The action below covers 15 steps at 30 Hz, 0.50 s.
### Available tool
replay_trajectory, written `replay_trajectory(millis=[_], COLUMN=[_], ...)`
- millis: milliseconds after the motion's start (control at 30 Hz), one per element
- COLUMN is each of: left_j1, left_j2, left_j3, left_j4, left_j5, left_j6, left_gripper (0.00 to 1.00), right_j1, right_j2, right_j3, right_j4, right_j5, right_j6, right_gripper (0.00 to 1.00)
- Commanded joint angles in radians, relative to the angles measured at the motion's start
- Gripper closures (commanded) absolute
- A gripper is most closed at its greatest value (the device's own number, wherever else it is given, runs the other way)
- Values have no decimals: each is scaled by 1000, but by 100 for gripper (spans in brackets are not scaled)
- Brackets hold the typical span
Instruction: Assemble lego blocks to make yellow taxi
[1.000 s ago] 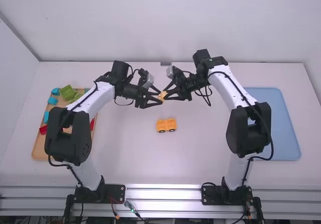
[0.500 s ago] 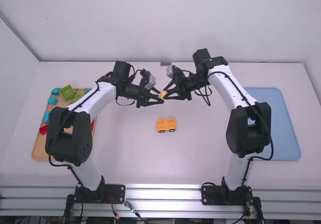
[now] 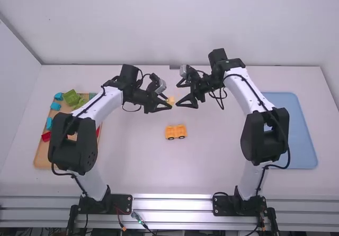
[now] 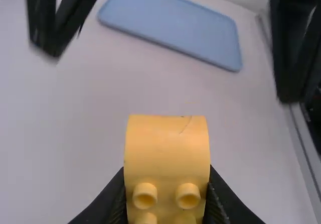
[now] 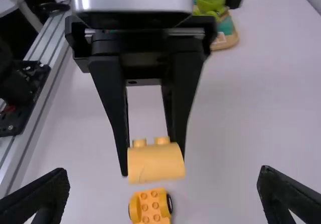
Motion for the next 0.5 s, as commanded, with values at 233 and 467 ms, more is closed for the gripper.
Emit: replay_trajectory(millis=[233,467], left_j1=[-132,-197], left_j2=[7,7], left_j3=[-1,-1], left_j4=[-87,-261], left_j5=[-590,-917], left_j6=[-249,-325], left_gripper=[96,98], right_j1=[-112,-95], right_j2=[1,1], right_j3=[65,65], right_j4=[157,207], right_j5=[402,794], right_j6=[459,753], right_gripper=[2,2])
